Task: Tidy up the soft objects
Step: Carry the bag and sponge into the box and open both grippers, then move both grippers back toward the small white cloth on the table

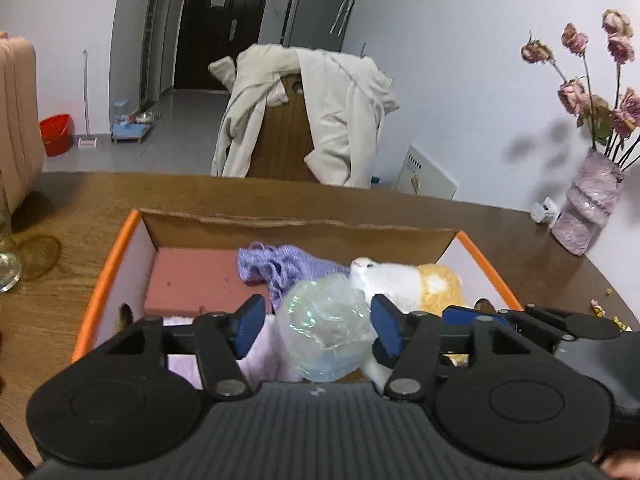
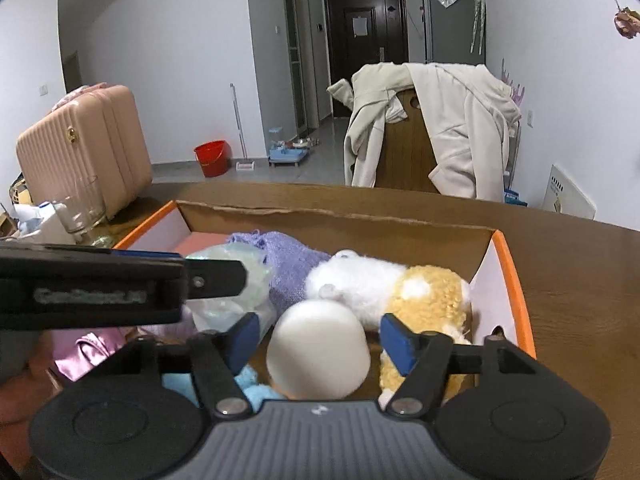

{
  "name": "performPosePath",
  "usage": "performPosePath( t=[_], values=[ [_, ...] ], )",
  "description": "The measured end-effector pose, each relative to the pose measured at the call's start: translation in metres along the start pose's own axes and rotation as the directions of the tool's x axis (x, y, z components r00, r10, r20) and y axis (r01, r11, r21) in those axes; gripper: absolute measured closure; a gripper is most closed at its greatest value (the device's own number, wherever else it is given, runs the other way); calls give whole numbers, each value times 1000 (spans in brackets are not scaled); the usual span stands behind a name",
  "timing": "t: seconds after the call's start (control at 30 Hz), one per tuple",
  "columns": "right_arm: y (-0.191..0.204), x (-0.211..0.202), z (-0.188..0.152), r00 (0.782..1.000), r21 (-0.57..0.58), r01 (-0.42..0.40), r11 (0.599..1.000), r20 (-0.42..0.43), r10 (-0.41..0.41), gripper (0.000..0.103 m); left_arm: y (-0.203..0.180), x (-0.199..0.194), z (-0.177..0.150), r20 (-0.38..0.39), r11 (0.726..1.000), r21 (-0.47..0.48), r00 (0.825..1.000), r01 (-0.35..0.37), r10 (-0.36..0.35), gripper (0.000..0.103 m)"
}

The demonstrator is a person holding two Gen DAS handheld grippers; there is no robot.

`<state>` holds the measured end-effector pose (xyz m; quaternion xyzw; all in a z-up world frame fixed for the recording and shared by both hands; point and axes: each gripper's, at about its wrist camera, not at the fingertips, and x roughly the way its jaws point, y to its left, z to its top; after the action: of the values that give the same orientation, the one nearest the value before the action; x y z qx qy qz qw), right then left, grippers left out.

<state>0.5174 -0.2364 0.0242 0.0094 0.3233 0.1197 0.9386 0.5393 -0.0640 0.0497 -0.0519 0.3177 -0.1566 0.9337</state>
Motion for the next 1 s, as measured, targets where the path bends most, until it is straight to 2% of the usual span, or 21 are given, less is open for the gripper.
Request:
performPosePath(
  t=[0.17, 0.37, 0.5, 0.73, 0.87, 1.0],
  values=[
    [-6, -30, 5, 999, 18, 10, 1000, 43, -11, 34, 0, -46, 10, 86, 1000, 16, 996, -6, 4, 36],
    [-6, -110, 1, 990, -5, 25, 1000, 141, -24, 26, -6, -126, 5, 175, 998, 64, 985, -21, 9, 29],
    [-6, -171, -16, 980, -9, 26, 1000, 200, -23, 23, -9, -180, -23, 207, 993, 111, 978, -49, 25, 27],
    [10, -256, -78, 968, -8, -21, 1000, 252, 22, 19, -23, -260, -92, 290, 972, 184, 953, -144, 86, 20],
    [26, -285, -116, 964, 10, -48, 999, 262, 44, 18, -31, -290, -131, 290, 976, 180, 955, -119, 63, 19],
    [42, -304, -149, 966, 6, -46, 999, 254, 43, 18, -28, -310, -167, 271, 990, 115, 961, -85, 51, 19]
  ],
)
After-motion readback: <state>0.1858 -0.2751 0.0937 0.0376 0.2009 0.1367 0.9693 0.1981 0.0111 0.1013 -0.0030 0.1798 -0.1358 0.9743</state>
